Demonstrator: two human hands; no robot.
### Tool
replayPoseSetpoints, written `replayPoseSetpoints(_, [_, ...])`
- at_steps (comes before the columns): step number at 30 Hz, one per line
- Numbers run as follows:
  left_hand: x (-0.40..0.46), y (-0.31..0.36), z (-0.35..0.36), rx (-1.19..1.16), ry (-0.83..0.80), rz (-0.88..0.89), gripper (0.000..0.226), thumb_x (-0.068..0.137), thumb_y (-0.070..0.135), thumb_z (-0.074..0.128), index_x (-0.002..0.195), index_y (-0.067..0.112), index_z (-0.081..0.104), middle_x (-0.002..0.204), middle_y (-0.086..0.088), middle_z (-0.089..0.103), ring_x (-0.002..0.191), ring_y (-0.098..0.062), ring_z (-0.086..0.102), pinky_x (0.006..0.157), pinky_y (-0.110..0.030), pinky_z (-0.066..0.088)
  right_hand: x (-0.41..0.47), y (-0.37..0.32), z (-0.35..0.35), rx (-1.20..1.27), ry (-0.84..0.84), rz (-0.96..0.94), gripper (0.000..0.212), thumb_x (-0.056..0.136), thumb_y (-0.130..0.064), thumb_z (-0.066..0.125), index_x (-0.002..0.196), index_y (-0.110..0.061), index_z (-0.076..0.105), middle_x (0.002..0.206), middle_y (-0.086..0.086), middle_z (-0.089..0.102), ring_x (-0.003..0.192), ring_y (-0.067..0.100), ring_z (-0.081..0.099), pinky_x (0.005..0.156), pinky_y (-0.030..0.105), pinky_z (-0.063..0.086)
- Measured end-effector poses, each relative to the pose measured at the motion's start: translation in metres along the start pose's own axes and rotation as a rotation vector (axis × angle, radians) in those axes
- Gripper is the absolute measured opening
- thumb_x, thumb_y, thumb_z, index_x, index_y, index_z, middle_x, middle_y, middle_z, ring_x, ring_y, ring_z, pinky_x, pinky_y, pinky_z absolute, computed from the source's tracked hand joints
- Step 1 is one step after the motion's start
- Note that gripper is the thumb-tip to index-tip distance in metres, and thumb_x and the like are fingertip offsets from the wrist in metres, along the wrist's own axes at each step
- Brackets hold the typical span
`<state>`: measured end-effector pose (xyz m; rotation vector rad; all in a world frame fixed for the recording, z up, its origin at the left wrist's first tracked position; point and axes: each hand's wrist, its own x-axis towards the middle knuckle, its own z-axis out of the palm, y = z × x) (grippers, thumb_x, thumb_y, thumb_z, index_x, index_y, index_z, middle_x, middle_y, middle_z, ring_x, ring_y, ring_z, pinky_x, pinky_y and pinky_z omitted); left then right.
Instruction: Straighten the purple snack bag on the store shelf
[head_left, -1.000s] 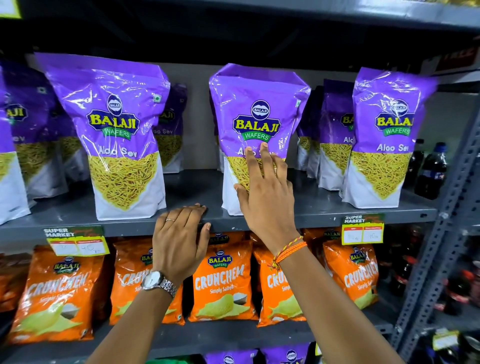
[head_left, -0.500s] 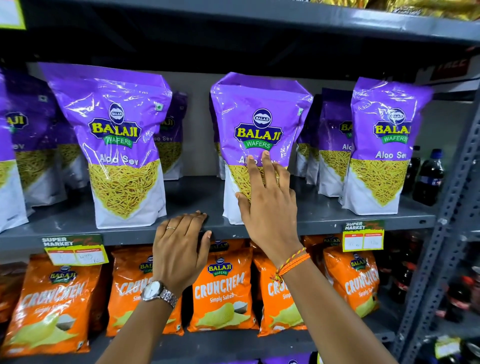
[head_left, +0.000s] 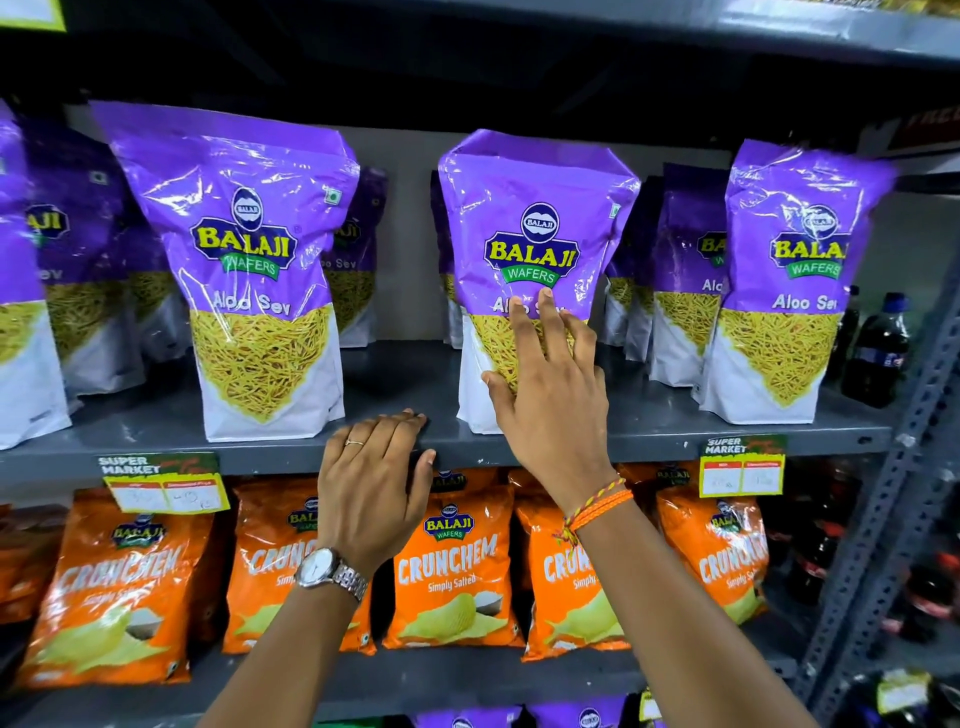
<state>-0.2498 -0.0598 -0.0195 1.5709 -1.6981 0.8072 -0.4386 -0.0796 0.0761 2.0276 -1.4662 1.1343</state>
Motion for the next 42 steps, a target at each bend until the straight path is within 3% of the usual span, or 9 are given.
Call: replayPoseSetpoints(42, [0.001,0.001,-0.002,-0.033,0.049,0.007,0.041,0.098,0.041,0.045,0.122,0.016,0.067,0.122,-0.005,0.073,0.108,-0.027,0.066,0.099,-0.039,0.036,0.0,-0.004,-0.008,0.008,-0.057,0.009,0.074,0.097,-0.044,0.063,0.159,-0.025,0.028,0.171,0.007,0.019,0.152,0.033,0.021,0.102,0.053,0.05])
